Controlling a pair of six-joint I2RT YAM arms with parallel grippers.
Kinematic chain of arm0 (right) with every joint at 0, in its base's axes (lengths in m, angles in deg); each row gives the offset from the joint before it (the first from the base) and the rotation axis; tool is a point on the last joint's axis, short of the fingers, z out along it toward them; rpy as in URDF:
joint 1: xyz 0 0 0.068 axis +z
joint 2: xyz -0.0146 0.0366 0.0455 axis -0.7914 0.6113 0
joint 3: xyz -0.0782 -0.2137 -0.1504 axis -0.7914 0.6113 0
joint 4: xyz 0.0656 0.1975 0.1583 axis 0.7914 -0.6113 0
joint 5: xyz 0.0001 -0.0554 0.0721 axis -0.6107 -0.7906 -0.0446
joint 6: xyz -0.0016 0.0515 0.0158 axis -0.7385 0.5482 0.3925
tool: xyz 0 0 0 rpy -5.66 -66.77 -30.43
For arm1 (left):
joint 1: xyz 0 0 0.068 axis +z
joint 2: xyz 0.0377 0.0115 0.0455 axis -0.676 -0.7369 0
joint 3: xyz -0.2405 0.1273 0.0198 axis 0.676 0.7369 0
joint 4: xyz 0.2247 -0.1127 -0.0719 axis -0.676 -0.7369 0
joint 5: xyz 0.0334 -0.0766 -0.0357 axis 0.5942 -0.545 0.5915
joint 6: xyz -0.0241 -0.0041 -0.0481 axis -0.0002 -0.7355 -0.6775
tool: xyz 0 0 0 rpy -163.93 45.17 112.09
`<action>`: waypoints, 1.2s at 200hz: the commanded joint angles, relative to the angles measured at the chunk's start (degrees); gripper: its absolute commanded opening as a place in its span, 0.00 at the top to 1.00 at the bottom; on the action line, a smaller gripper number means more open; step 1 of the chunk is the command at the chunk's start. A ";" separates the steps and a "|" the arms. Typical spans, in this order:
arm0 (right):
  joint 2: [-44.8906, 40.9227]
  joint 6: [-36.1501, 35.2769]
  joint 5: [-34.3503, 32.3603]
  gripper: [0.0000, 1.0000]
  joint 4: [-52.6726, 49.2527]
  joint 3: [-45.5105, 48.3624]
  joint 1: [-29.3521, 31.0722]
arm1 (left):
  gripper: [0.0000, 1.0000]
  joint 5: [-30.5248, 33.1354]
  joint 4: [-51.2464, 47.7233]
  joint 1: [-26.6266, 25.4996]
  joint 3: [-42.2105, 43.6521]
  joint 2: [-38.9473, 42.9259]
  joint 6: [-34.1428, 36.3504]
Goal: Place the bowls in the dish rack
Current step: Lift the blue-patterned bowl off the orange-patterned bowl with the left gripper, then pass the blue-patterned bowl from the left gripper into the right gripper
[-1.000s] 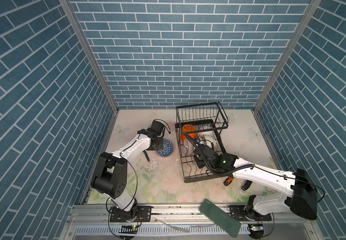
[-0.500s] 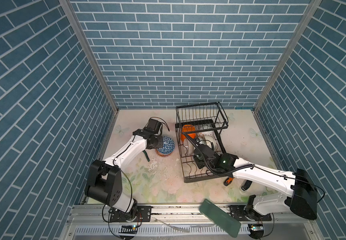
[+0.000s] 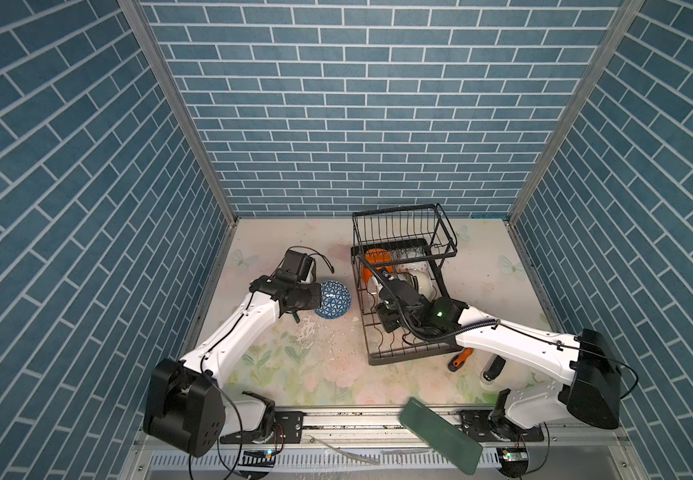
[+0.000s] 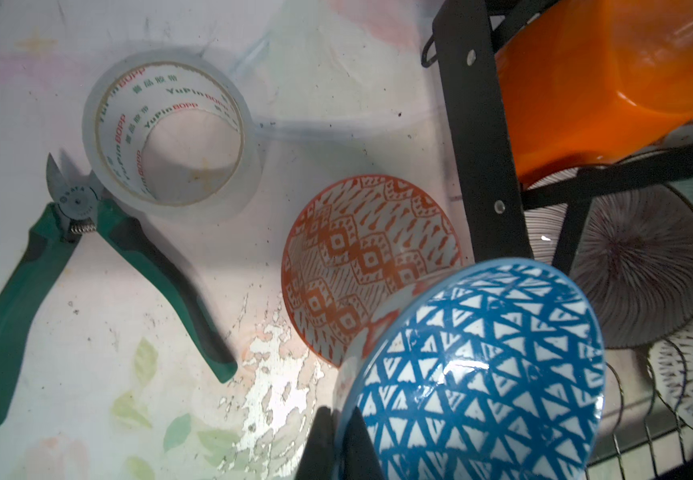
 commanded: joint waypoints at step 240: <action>11.95 9.94 1.68 0.92 -4.38 -11.96 1.76 | 1.00 -2.03 9.32 -11.75 7.31 9.45 -8.24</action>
